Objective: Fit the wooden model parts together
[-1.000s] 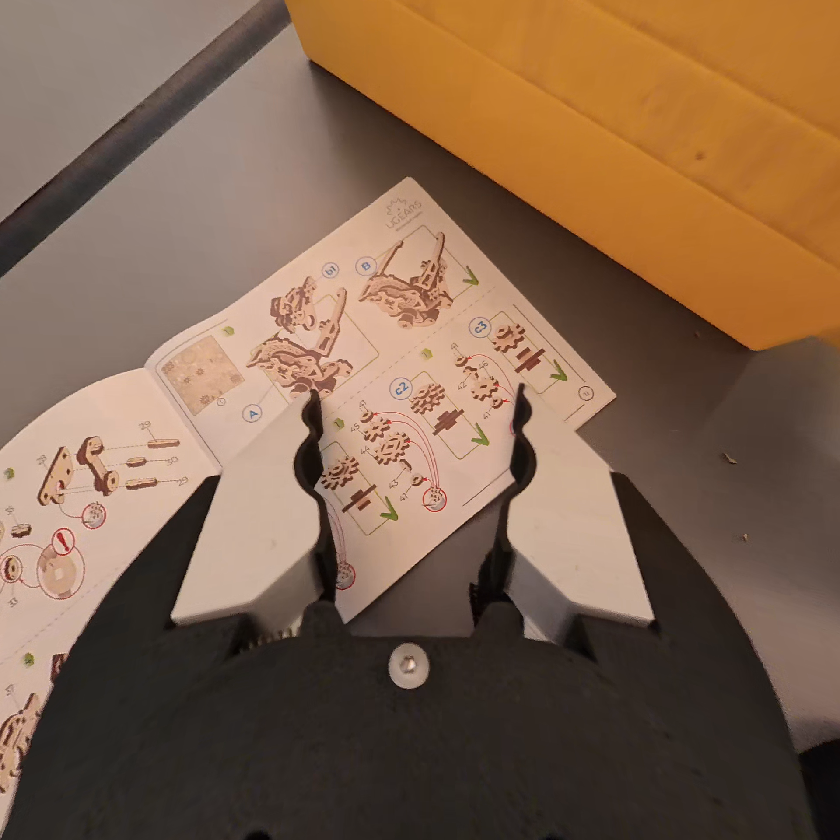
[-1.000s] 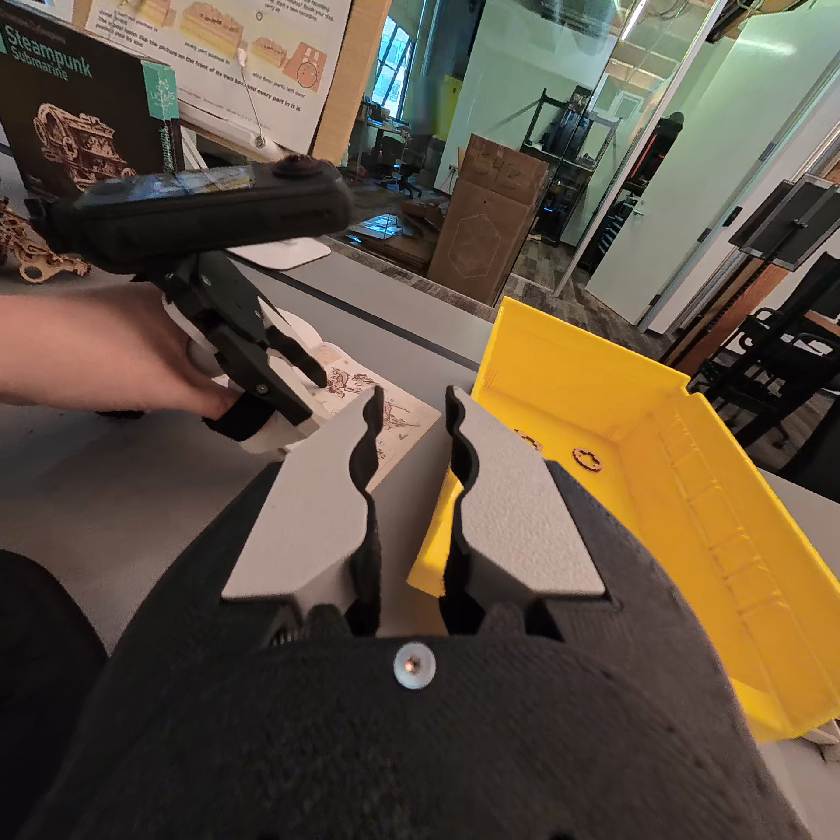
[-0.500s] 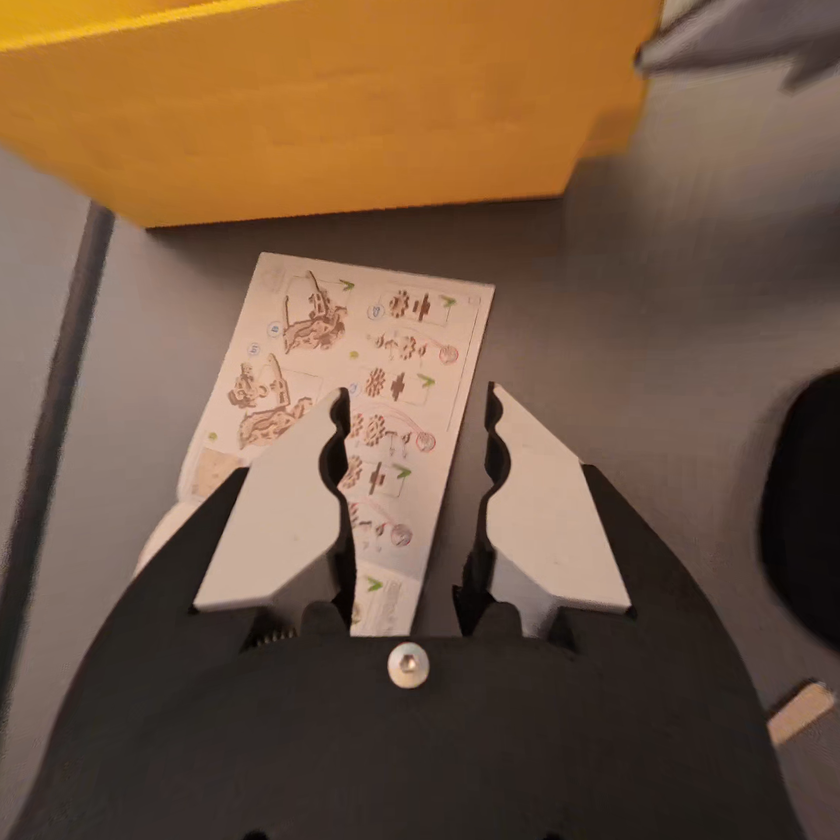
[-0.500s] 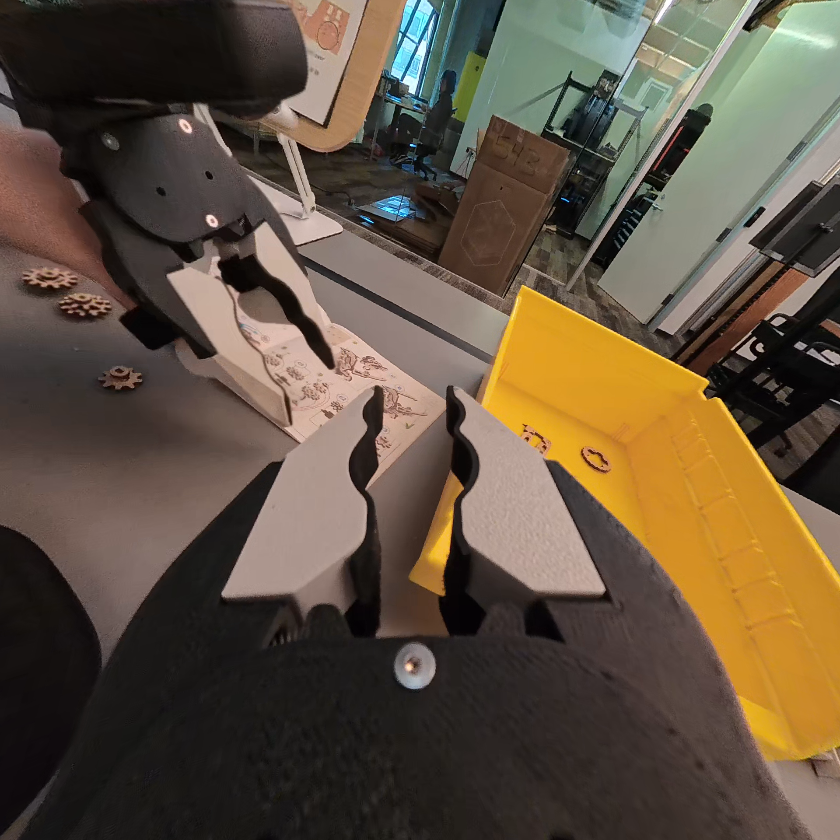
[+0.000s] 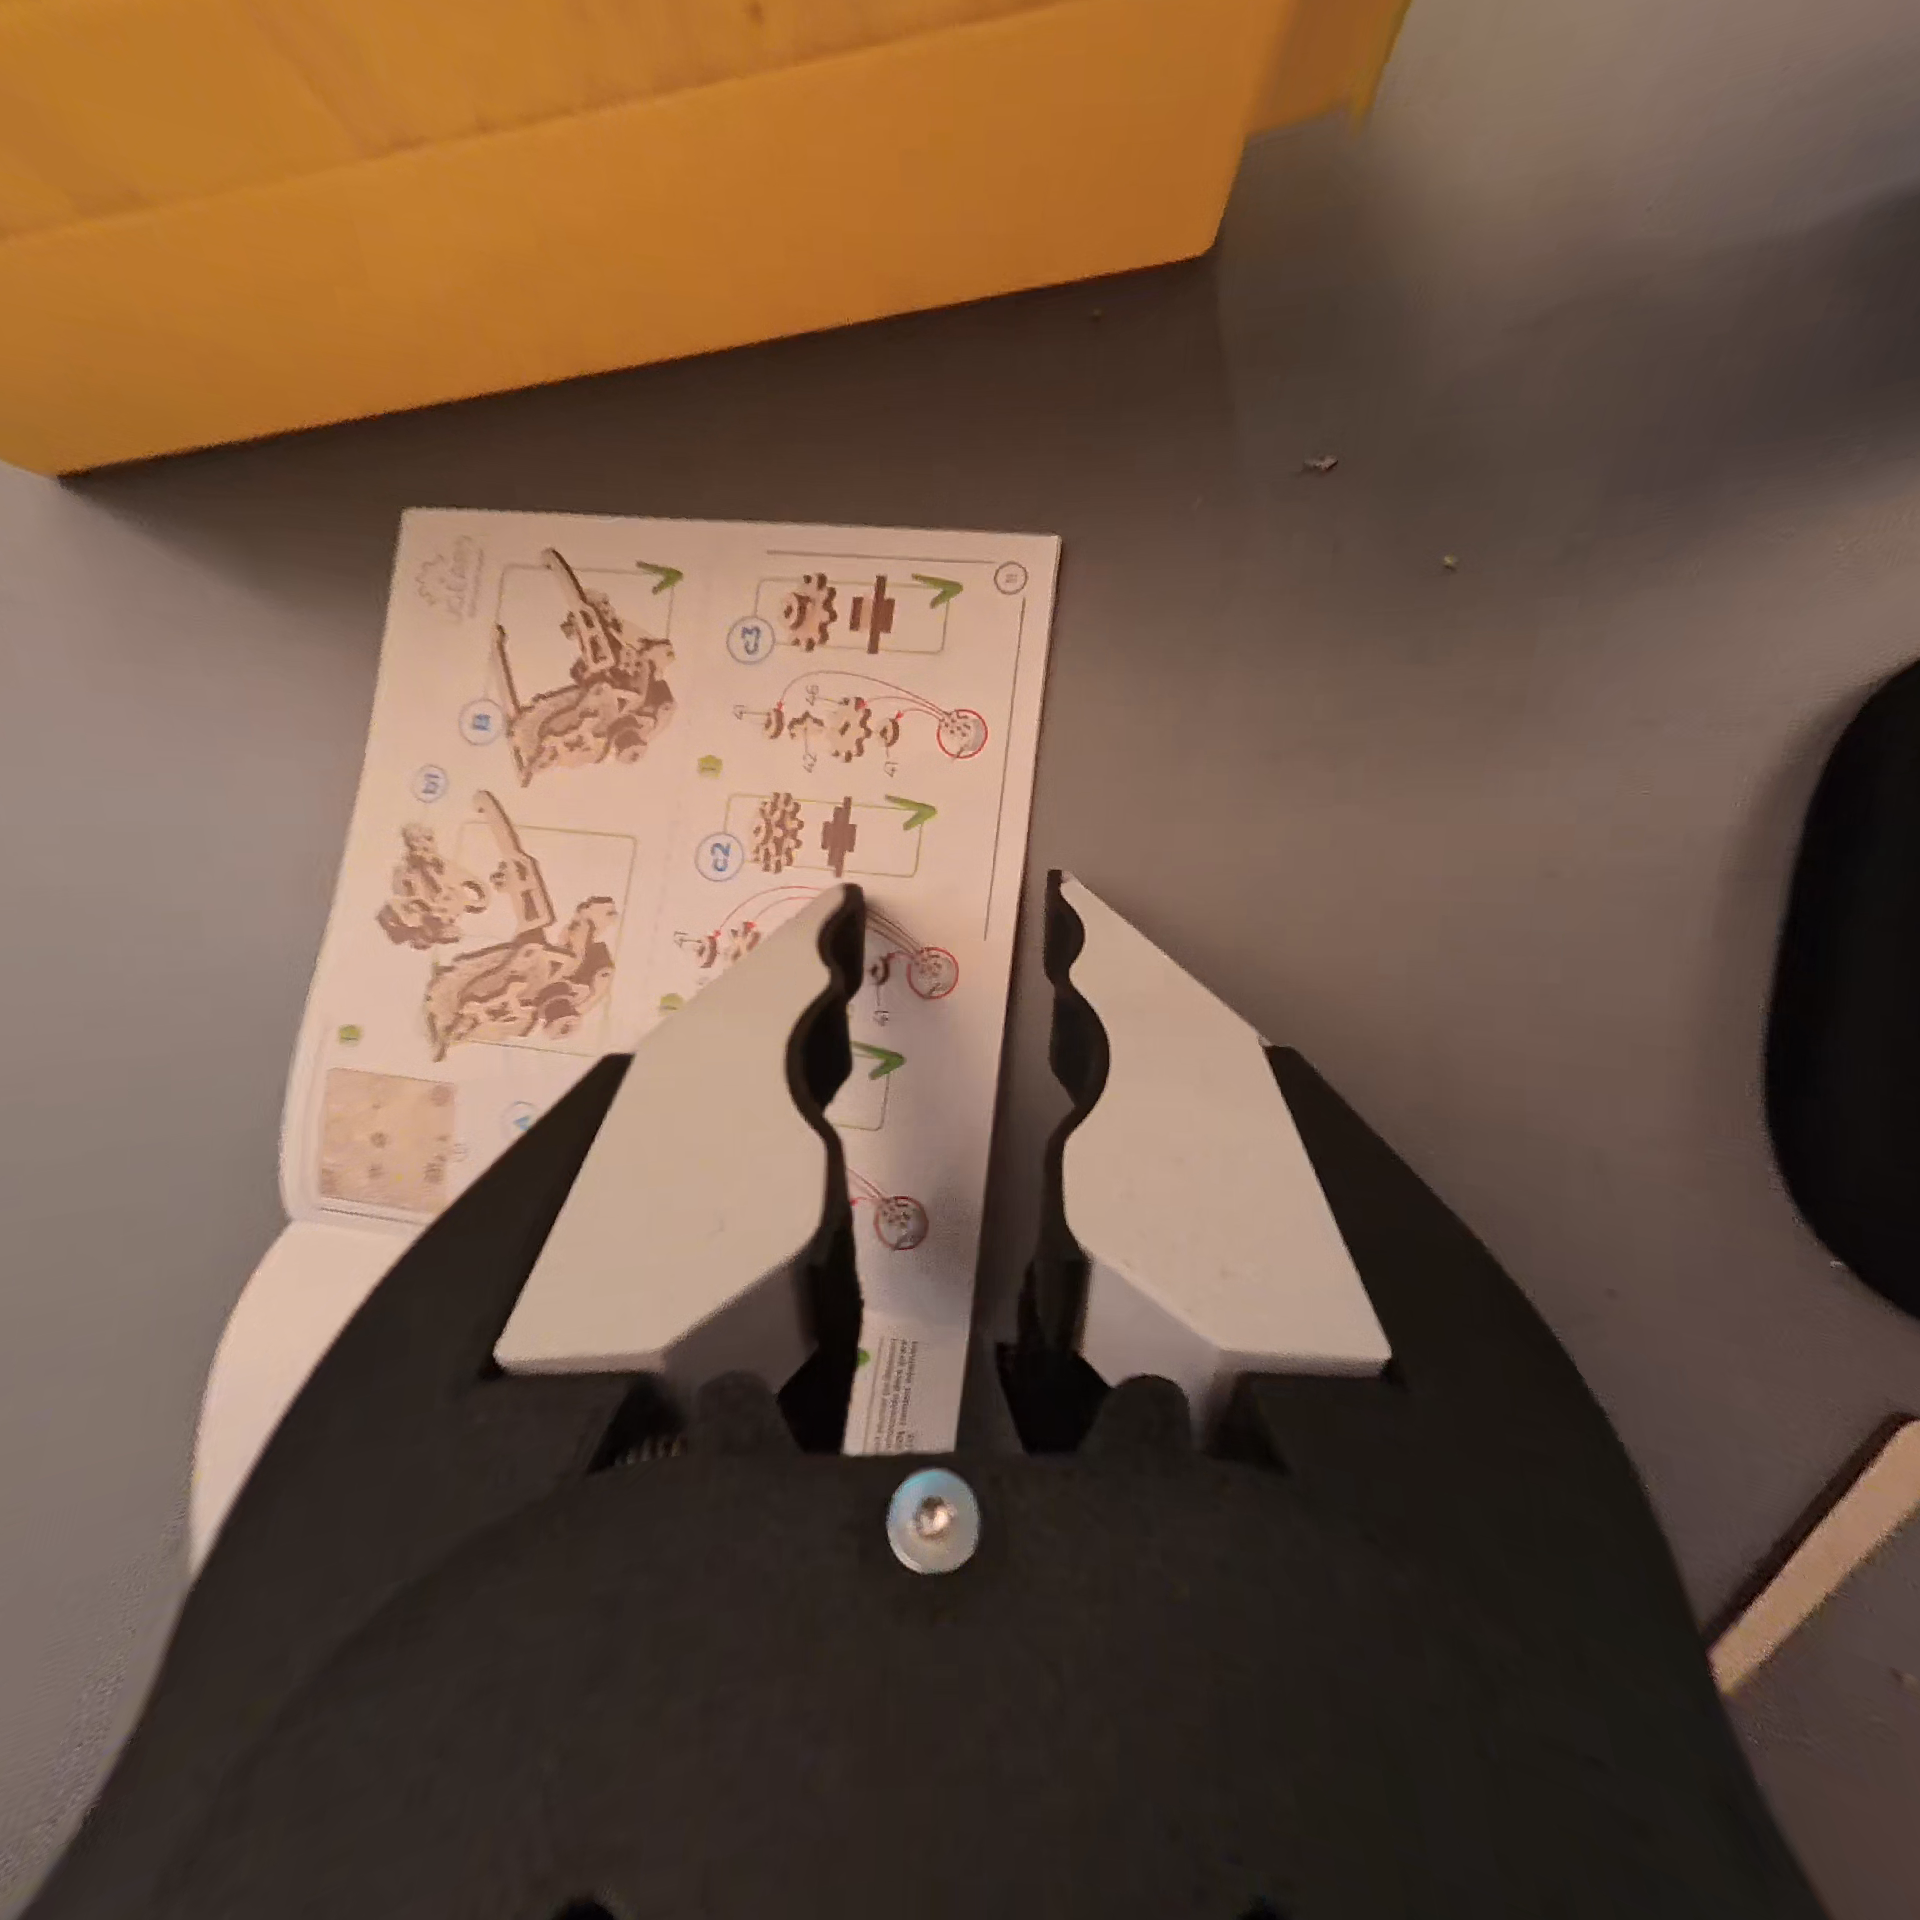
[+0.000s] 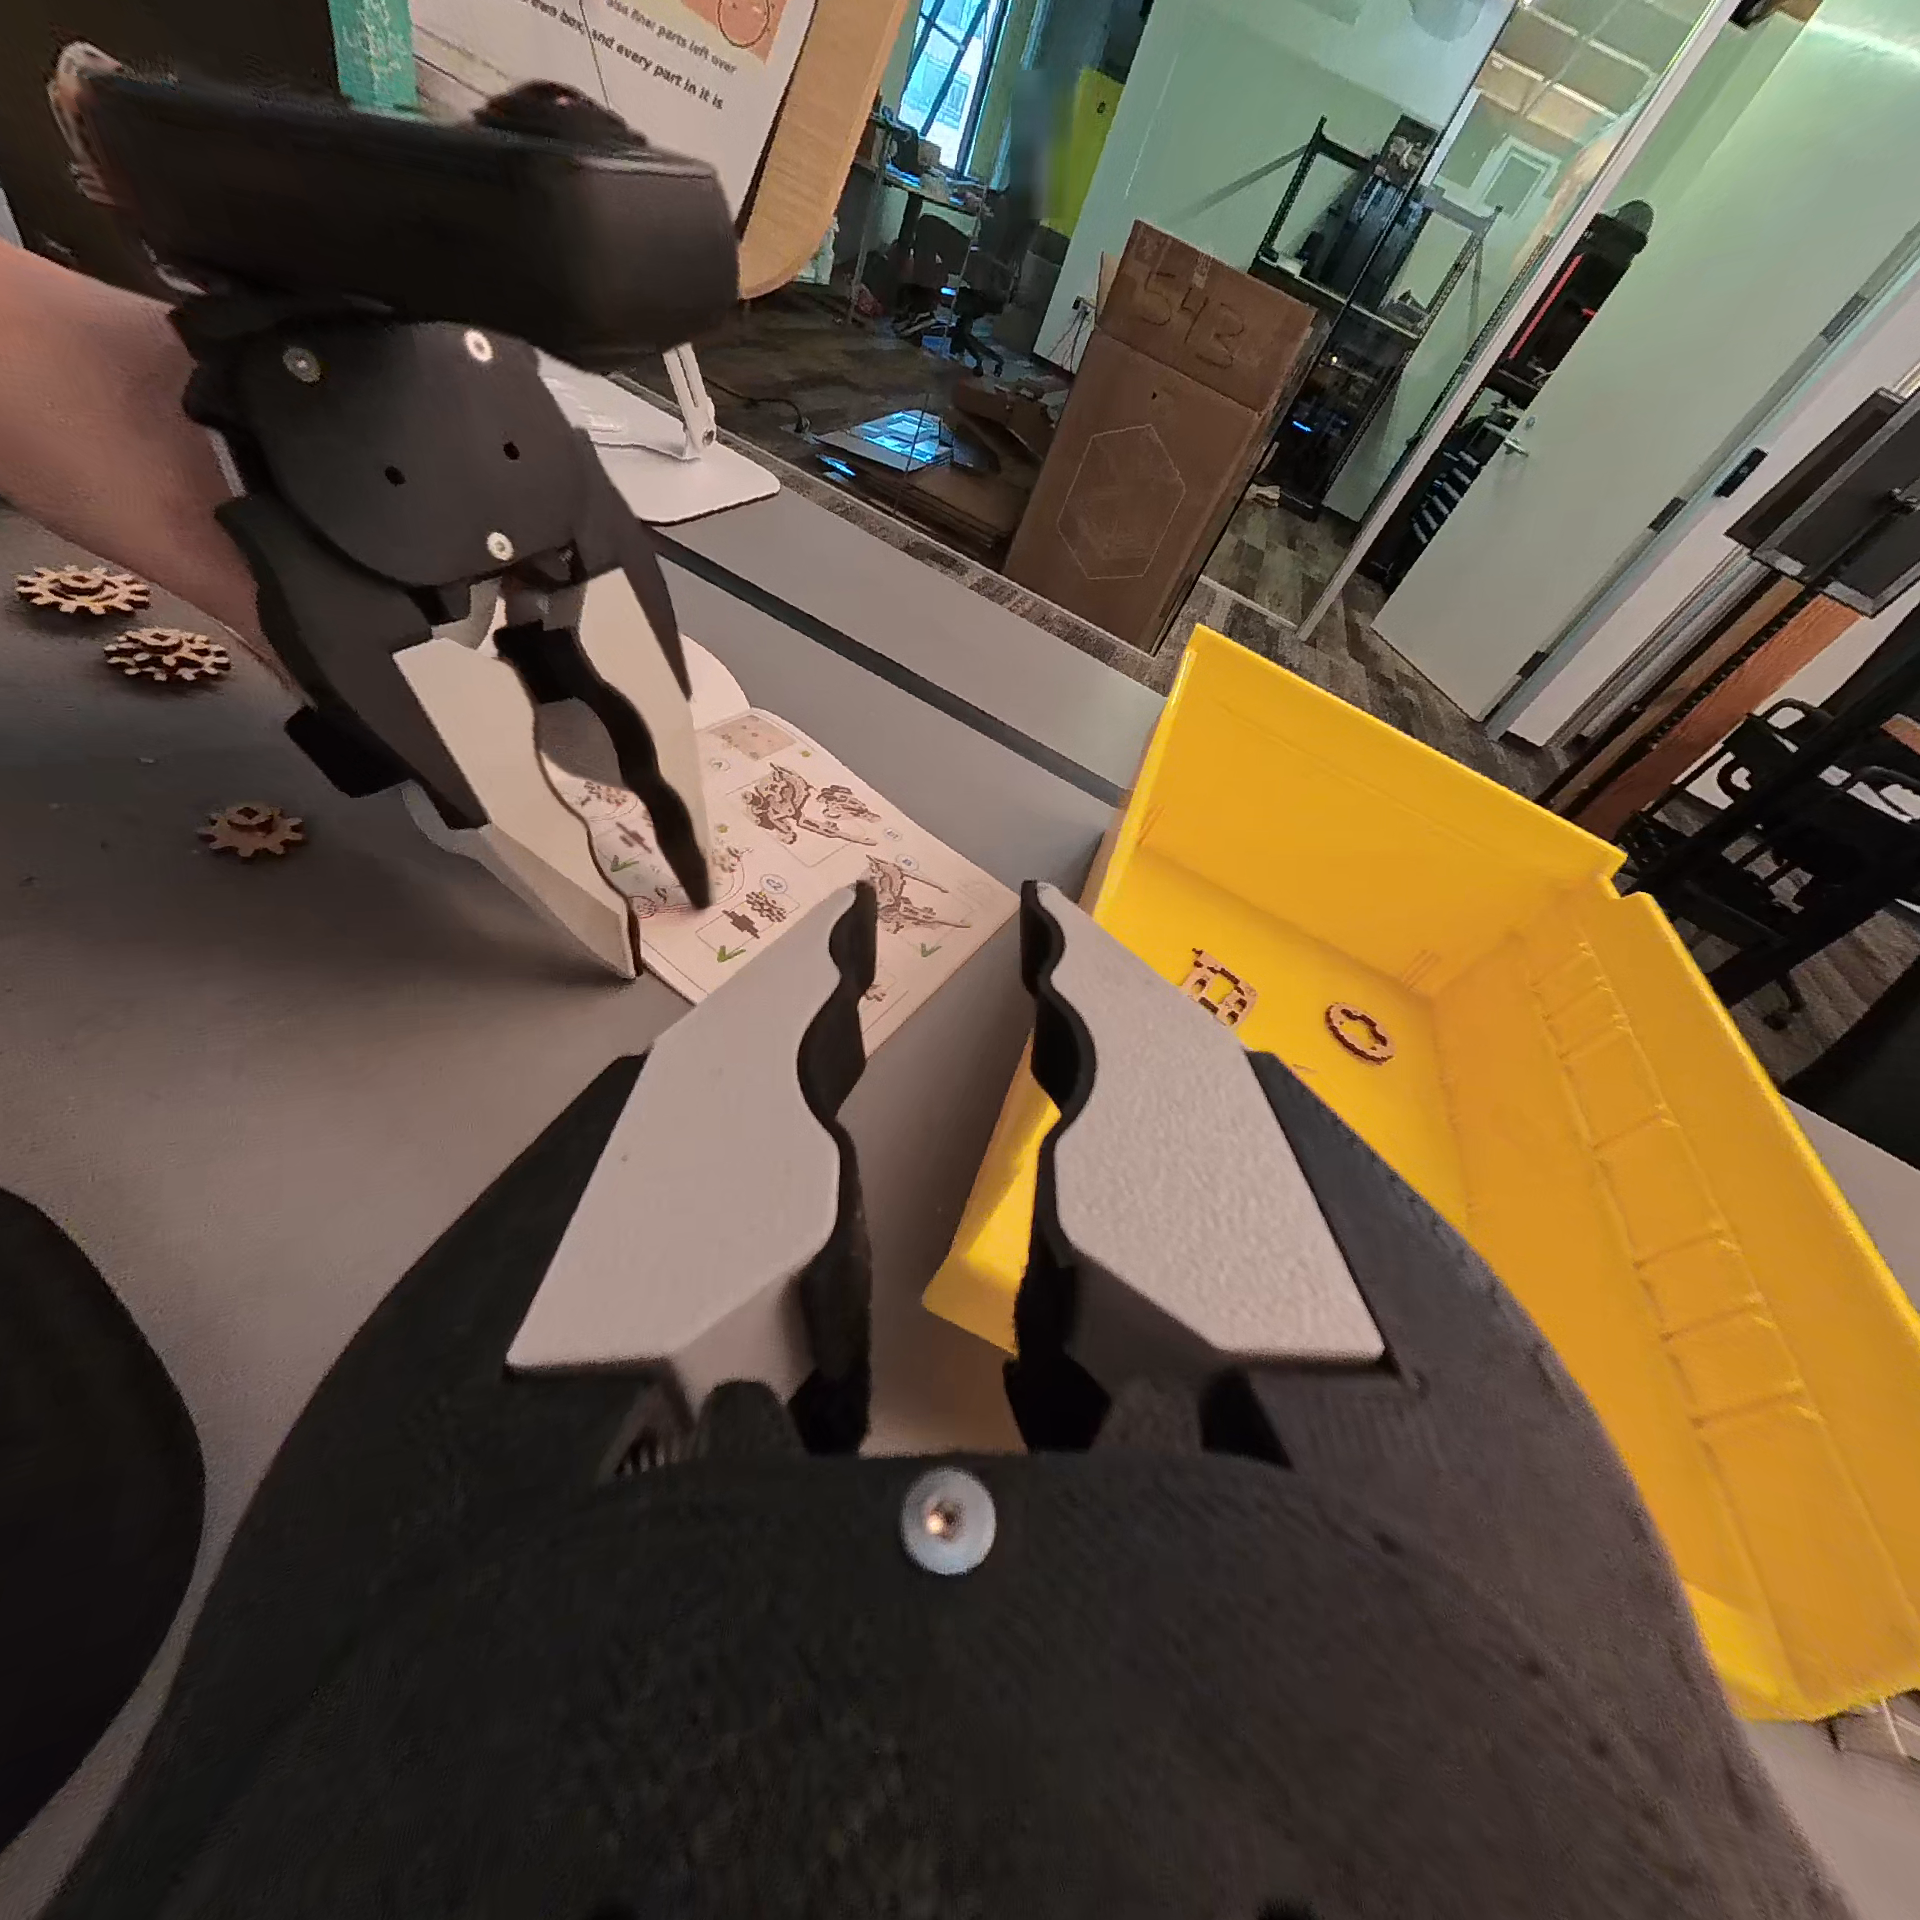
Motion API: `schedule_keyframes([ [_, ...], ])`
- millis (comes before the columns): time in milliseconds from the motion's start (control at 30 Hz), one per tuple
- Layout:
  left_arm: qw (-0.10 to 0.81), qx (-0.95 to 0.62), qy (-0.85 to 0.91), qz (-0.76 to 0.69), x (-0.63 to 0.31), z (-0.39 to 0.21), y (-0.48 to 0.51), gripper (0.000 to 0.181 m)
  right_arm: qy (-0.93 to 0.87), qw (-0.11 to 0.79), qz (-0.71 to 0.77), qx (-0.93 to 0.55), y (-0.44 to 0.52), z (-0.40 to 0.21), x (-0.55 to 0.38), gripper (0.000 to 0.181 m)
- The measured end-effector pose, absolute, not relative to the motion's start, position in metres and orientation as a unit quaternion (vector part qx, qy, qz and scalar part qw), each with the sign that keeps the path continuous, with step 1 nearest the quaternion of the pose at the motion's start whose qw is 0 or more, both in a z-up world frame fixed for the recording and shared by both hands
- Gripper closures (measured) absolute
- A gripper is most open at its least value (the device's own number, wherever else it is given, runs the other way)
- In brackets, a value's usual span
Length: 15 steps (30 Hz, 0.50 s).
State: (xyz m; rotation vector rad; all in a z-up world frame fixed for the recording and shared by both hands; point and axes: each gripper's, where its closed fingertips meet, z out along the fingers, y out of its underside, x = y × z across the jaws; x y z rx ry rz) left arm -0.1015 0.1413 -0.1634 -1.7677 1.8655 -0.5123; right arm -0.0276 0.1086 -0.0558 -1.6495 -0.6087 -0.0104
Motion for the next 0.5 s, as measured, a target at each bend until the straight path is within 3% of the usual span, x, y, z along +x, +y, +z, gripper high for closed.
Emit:
schedule_keyframes([
  [500, 0.21, -0.676, 0.645, -0.289, -0.103, -0.161, 0.144, 0.156, -0.304, 0.616, -0.014, -0.726, 0.108, -0.068, -0.04, 0.154],
])
